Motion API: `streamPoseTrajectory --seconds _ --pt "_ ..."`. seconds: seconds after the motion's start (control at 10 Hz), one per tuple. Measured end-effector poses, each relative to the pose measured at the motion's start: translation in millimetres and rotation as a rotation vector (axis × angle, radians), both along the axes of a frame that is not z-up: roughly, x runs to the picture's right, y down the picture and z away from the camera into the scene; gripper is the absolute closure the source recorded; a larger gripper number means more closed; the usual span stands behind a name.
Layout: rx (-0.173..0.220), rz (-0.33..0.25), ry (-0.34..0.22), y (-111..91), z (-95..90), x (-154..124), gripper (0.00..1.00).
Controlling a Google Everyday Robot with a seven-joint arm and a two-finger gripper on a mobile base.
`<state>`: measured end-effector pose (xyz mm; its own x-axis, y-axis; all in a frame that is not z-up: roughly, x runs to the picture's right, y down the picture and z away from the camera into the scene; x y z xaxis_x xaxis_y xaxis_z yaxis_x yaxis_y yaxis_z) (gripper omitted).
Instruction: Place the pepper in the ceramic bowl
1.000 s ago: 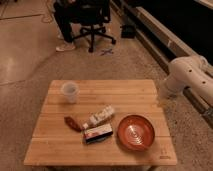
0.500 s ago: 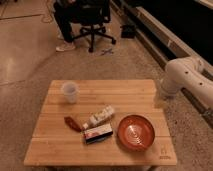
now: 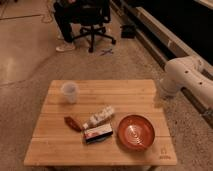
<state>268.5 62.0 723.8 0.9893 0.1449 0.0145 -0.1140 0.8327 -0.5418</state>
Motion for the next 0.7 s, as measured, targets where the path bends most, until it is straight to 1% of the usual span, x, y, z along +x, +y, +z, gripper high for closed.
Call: streamPoseTrajectory --seconds 0.1,0.2,0.3,0.6,0.7 --pt "-0.009 0.000 0.004 4 -1.8 6 0.59" --pt "-0.008 -0.005 0.004 4 -2.2 4 0.59" --pt "-0.003 -0.027 -0.007 2 -1.7 -4 0.59" --pt "-0.004 -0.013 -0.001 4 -1.4 -1 0.59" --pt "-0.005 -0.014 0.000 3 -1.1 -4 0.59"
